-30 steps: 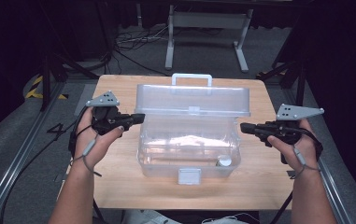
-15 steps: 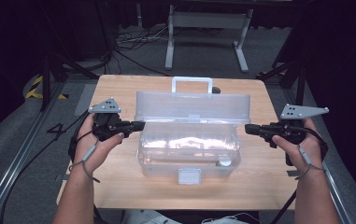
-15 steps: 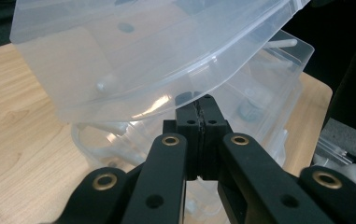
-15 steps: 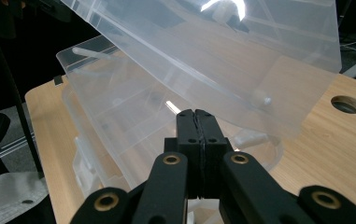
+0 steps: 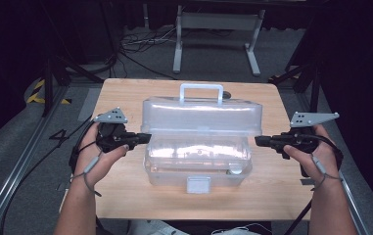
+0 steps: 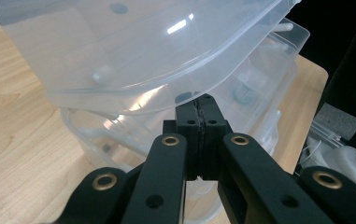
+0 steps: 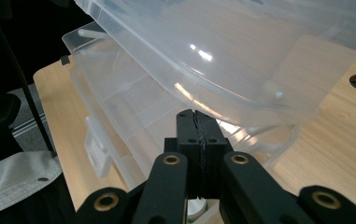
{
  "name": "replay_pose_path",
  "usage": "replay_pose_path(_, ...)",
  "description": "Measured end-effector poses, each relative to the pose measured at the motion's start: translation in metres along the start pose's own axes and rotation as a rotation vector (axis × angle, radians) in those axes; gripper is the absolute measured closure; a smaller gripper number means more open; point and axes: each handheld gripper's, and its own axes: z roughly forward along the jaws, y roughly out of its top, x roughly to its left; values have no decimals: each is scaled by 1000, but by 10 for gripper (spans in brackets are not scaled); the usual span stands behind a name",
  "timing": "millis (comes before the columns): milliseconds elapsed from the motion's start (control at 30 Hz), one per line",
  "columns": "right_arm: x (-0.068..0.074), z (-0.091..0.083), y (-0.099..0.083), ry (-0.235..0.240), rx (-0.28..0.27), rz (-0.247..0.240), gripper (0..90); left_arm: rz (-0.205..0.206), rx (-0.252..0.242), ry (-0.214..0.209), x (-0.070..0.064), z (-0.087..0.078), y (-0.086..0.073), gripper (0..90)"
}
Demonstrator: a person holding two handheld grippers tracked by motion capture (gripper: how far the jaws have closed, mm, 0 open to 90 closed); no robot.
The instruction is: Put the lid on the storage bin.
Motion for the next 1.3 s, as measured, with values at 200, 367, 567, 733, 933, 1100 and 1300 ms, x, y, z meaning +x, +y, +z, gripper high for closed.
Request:
replay_pose_path(200, 1, 0, -1, 12, 29, 16, 900, 4, 21, -12, 1, 1, -2, 900)
replay_pose_path(367, 3, 2, -1, 19, 61, 15, 900, -2, 43, -14, 0, 2, -3, 900)
replay_pose_path(567, 4, 4, -1, 22, 89, 12, 900, -12, 72, -16, -2, 2, -5, 900)
replay_pose_path(733, 5, 5, -1, 23, 110, 6, 900, -14, 91, -17, -2, 3, -5, 900)
replay_pose_path(933, 6, 6, -2, 30, 132, 5, 900, -29, 118, -6, -2, 4, -6, 900)
replay_pose_path(1100, 7, 8, -2, 34, 151, -2, 900, -28, 138, -3, -1, 5, -7, 900)
replay_pose_path(1300, 8, 11, -3, 39, 189, -6, 900, -30, 165, -5, -2, 7, -9, 900)
